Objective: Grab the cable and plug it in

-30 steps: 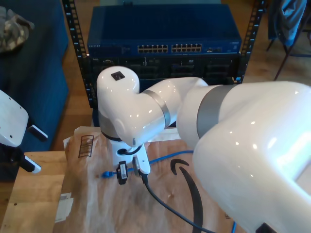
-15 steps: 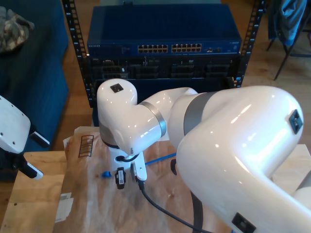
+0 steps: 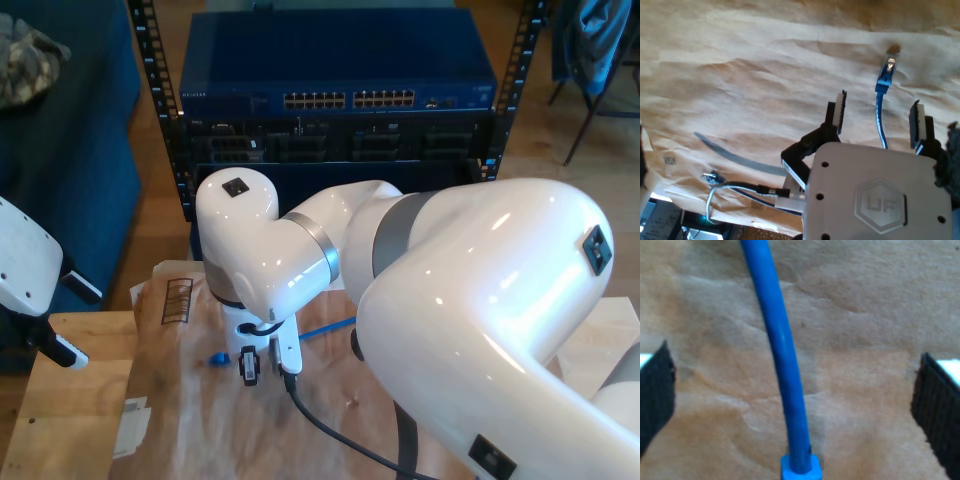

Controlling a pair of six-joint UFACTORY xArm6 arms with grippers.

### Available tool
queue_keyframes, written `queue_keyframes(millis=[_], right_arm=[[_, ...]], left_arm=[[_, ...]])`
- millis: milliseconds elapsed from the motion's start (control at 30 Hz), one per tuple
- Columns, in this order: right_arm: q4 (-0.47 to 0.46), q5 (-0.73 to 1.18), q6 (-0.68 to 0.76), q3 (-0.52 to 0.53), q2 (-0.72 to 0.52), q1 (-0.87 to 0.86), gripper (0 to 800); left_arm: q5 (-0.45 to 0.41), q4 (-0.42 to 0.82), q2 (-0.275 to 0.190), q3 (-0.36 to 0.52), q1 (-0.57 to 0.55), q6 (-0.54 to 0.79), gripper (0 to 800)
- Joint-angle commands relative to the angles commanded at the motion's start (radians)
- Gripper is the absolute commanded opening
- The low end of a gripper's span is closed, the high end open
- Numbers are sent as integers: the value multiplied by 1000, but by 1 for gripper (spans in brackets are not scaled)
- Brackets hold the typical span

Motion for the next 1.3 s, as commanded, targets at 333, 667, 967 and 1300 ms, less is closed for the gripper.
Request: queue_keyframes(millis=[333, 667, 967, 1300], right_arm=[[2, 0, 5, -5, 0, 2, 419], [-11, 0, 48, -5, -2, 6, 246], [-12, 0, 48, -11, -3, 17, 153], [-115, 2, 63, -3, -6, 28, 4]], left_arm=[[0, 0, 0, 0, 0, 2, 800], [0, 0, 0, 0, 0, 2, 800], [2, 0, 0, 0, 0, 2, 800], [2, 0, 0, 2, 0, 2, 800]])
